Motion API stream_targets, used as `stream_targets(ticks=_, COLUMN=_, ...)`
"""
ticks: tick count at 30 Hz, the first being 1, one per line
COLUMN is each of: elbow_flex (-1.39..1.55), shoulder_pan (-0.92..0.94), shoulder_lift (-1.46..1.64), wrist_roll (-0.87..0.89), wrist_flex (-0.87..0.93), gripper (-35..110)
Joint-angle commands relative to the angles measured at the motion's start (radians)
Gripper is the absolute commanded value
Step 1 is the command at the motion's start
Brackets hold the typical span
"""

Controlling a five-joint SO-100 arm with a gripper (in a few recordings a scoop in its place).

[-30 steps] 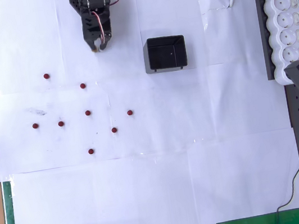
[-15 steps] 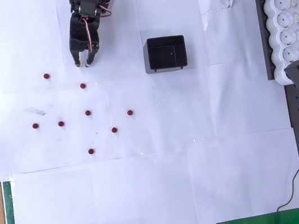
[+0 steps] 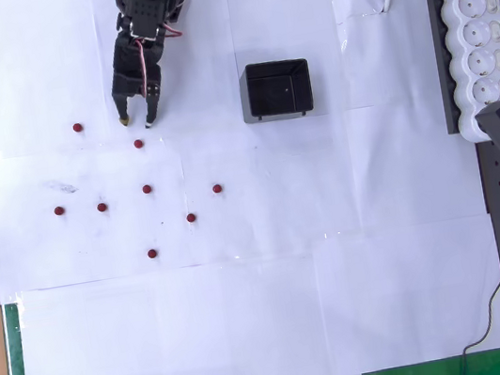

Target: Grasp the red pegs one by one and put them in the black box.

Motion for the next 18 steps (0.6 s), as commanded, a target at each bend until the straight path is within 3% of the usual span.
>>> stream_targets(ticks=1, elbow_flex=0.000, shoulder_pan=-0.008, shoulder_lift=0.055, wrist_roll=-0.006, wrist_flex=-0.089, gripper=14)
stream_targets(ticks=18, elbow_flex=0.005, shoulder_pan=-0.035, shoulder_lift=0.186, wrist_roll=-0.101, wrist_flex=-0.342, gripper=14)
